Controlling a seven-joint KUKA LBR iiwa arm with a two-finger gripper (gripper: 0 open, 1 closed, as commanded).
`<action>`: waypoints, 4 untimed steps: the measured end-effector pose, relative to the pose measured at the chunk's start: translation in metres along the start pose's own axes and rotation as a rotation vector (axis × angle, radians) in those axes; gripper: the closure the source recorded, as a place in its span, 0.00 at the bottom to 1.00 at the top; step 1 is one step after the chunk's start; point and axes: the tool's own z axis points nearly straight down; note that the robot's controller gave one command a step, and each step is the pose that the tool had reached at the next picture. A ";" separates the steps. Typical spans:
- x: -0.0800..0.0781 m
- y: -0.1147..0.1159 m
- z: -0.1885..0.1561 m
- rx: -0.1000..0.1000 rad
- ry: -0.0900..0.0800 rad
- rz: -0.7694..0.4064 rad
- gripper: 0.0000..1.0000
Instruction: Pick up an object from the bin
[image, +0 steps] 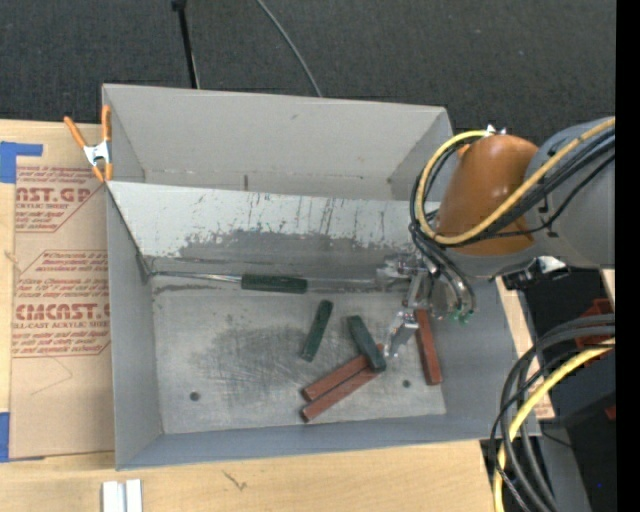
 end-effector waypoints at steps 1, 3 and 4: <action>0.009 0.008 0.056 0.007 0.017 0.048 0.00; 0.009 0.008 0.053 0.009 0.014 0.050 1.00; 0.018 -0.014 0.022 0.000 0.002 0.170 1.00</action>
Offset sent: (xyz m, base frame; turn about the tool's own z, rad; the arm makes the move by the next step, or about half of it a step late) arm -0.0210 -0.0101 -0.0754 -0.0939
